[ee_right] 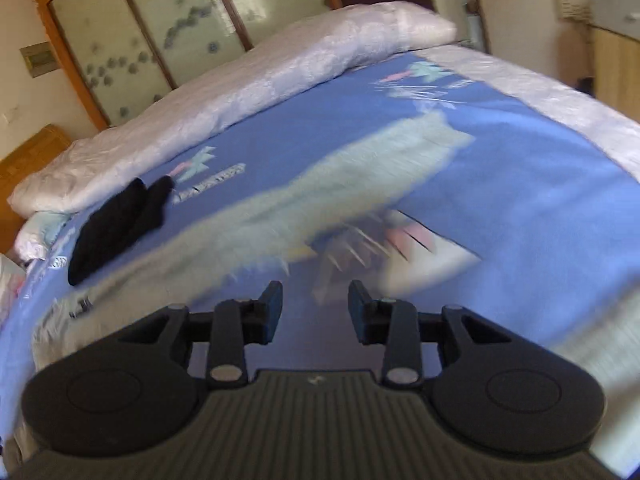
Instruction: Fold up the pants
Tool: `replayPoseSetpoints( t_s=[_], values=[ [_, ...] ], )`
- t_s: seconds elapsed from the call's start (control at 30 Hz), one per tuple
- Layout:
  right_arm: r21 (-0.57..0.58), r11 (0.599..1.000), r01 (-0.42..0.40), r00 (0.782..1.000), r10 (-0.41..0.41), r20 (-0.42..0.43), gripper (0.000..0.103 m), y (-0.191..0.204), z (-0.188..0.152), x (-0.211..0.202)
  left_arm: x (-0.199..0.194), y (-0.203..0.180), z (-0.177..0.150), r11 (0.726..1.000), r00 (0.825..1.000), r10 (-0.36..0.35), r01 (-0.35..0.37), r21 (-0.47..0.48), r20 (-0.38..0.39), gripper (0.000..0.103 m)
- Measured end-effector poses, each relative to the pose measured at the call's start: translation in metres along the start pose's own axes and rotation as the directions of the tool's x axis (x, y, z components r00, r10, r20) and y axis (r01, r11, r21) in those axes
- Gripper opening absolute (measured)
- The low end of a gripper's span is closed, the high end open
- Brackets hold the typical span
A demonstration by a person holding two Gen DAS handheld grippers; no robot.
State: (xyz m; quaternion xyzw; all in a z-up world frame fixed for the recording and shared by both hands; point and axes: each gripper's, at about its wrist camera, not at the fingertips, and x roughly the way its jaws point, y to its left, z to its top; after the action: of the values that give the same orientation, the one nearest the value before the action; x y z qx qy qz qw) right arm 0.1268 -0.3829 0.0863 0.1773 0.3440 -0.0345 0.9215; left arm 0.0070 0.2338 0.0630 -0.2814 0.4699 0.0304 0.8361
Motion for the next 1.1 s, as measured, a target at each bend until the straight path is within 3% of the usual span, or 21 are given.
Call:
replayPoseSetpoints(
  t_s=[0.17, 0.27, 0.4, 0.47, 0.53, 0.6, 0.77, 0.87, 0.9, 0.97, 1.1],
  values=[
    [0.176, 0.971, 0.158, 0.985, -0.168, 0.043, 0.039, -0.068, -0.024, -0.062, -0.002, 0.002, -0.012, 0.995, 0.995, -0.088, 0.086, -0.041, -0.037, 0.082],
    [0.321, 0.920, 0.224, 0.964, -0.258, 0.068, 0.040, -0.107, -0.036, -0.090, 0.004, -0.005, -0.014, 0.987, 0.987, -0.149, 0.145, -0.071, -0.067, 0.083],
    [0.499, 0.835, 0.234, 0.949, -0.308, 0.070, 0.041, -0.141, -0.046, -0.100, 0.015, -0.018, -0.013, 0.977, 0.976, -0.202, 0.196, -0.081, -0.077, 0.085],
    [0.534, 0.818, 0.212, 0.953, -0.295, 0.075, 0.040, -0.148, -0.049, -0.100, 0.025, -0.025, -0.012, 0.978, 0.976, -0.196, 0.188, -0.087, -0.095, 0.062],
    [0.536, 0.819, 0.203, 0.955, -0.287, 0.078, 0.040, -0.149, -0.050, -0.095, 0.039, -0.029, -0.012, 0.982, 0.974, -0.175, 0.162, -0.099, -0.143, 0.032],
    [0.533, 0.822, 0.200, 0.957, -0.280, 0.074, 0.040, -0.152, -0.051, -0.089, 0.049, -0.033, -0.015, 0.988, 0.975, -0.135, 0.119, -0.099, -0.175, 0.015],
    [0.582, 0.788, 0.201, 0.962, -0.270, 0.032, 0.040, -0.177, -0.068, -0.085, 0.040, -0.034, -0.016, 0.990, 0.983, -0.104, 0.088, -0.112, -0.150, 0.009],
    [0.584, 0.791, 0.181, 0.970, -0.241, 0.026, 0.021, -0.181, -0.068, -0.077, 0.025, -0.031, -0.008, 0.985, 0.986, -0.117, 0.100, -0.139, -0.117, 0.009],
    [0.564, 0.807, 0.174, 0.971, -0.236, 0.037, 0.007, -0.179, -0.065, -0.078, 0.019, -0.031, -0.004, 0.982, 0.987, -0.124, 0.107, -0.155, -0.103, 0.009],
    [0.568, 0.813, 0.130, 0.976, -0.206, 0.070, 0.005, -0.175, -0.057, -0.081, 0.008, -0.031, 0.004, 0.974, 0.986, -0.144, 0.127, -0.186, -0.080, 0.009],
    [0.557, 0.830, 0.031, 0.964, -0.173, 0.204, 0.004, -0.160, -0.021, -0.093, -0.008, -0.039, 0.038, 0.955, 0.981, -0.196, 0.192, -0.226, 0.003, 0.009]
  ],
)
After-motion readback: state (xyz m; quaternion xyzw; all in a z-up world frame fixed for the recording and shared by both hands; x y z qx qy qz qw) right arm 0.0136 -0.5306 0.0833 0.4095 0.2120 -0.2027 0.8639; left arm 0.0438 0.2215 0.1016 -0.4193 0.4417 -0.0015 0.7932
